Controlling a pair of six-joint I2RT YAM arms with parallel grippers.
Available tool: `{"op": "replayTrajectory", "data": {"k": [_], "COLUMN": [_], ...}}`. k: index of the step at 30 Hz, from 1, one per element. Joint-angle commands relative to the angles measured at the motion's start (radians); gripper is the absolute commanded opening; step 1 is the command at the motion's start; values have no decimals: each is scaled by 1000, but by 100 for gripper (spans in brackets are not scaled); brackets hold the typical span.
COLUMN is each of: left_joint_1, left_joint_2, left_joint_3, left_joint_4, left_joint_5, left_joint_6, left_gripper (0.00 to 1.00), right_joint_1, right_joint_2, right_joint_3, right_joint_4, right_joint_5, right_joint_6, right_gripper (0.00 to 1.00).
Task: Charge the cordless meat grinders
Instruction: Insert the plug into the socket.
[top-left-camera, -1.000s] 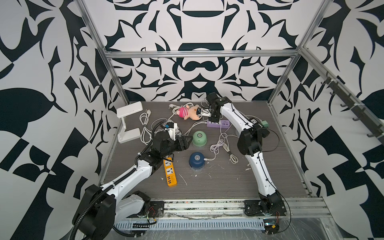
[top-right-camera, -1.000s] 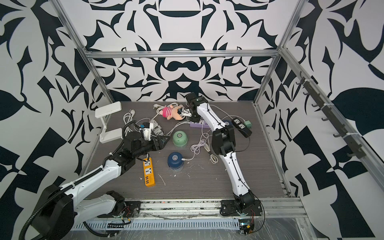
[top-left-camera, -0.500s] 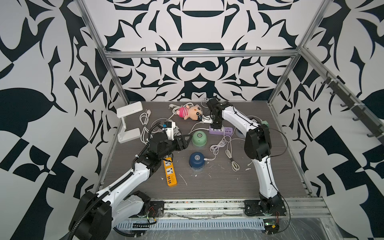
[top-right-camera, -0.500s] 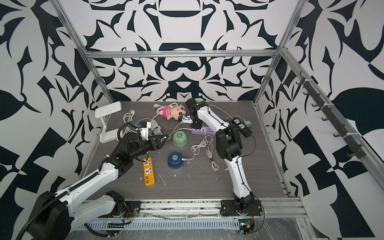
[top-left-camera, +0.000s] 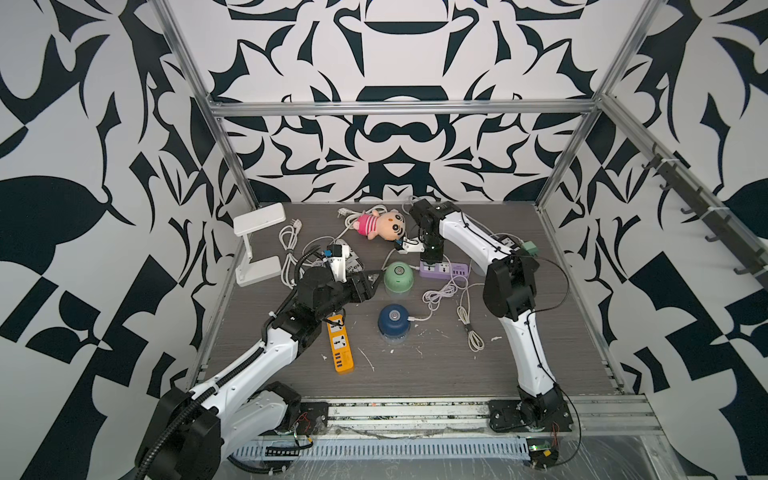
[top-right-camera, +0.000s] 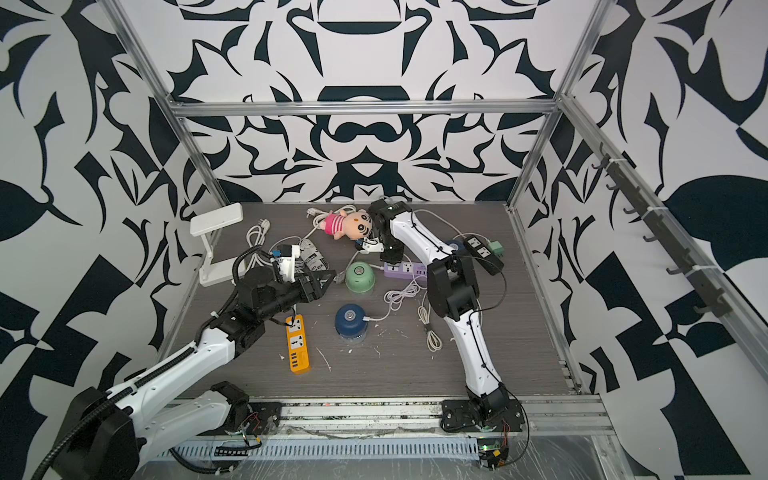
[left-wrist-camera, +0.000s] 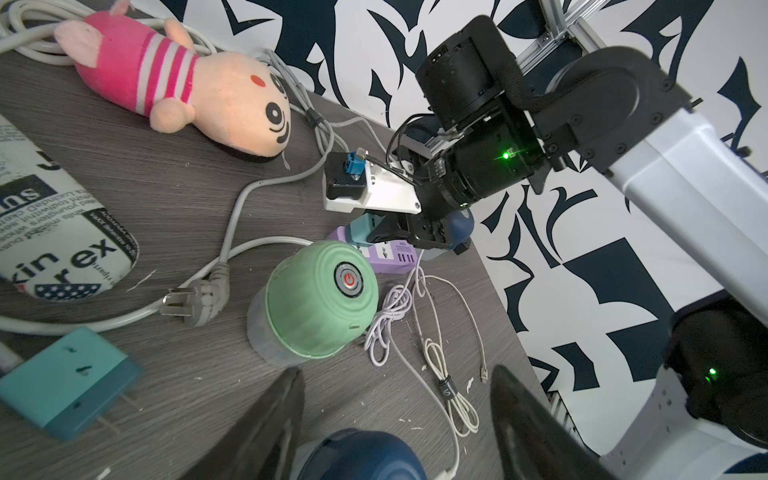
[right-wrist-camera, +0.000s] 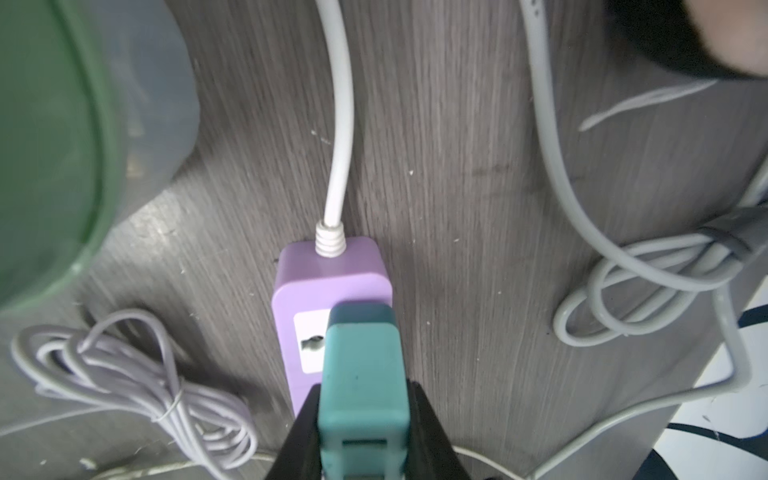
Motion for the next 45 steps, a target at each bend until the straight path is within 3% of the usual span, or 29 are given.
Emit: {"op": "replayTrajectory", "data": {"k": [1, 11, 14, 15, 16, 17, 27, 29, 31, 32, 34, 36, 41, 42, 45], "left_joint_1": [-1, -2, -2, -2, -2, -3, -1, -1, -2, -1, -2, -2, 4, 8, 38], "left_joint_2": [29, 109, 83, 71, 60, 49, -25, -30, -37, -39, -43, -40, -7, 2, 49], "left_joint_3": [18, 75, 67, 62, 58, 53, 52, 68, 80, 86, 96, 119, 179, 188, 238], "left_joint_4": [6, 24, 11, 6, 2, -4, -109, -151, -187, -204, -226, -267, -334, -339, -368], "left_joint_5": [-9, -2, -10, -13, -15, -20, -68, -86, -112, -129, -144, -164, -176, -171, -88], "left_joint_6": [6, 0, -2, -2, -3, -3, -5, -4, -9, -16, -11, -13, 2, -7, -14], "left_gripper": [73, 73, 74, 74, 74, 74, 79, 84, 100, 99, 99, 99, 99, 100, 100], "right_joint_1": [-37, -35, -33, -33, -33, -33, -33, -35, -36, -39, -54, -90, -200, -222, -257], "right_joint_2": [131, 134, 49, 19, -9, -35, -230, -284, -362, -412, -510, -620, -882, -934, -1072], "right_joint_3": [-37, -37, -71, -84, -94, -105, -122, -160, -236, -287, -389, -492, -725, -771, -889], "right_joint_4": [-75, -8, 64, 90, 117, 139, 221, 256, 334, 395, 503, 615, 689, 686, 664], "right_joint_5": [-77, -63, -93, -113, -122, -132, -106, -66, -21, 13, 66, 135, 185, 166, 110], "right_joint_6": [6, 56, 93, 109, 127, 136, 286, 325, 372, 407, 497, 682, 991, 1023, 1062], "right_gripper": [0, 0, 13, 20, 41, 95, 97, 100, 100, 100, 100, 100, 100, 98, 78]}}
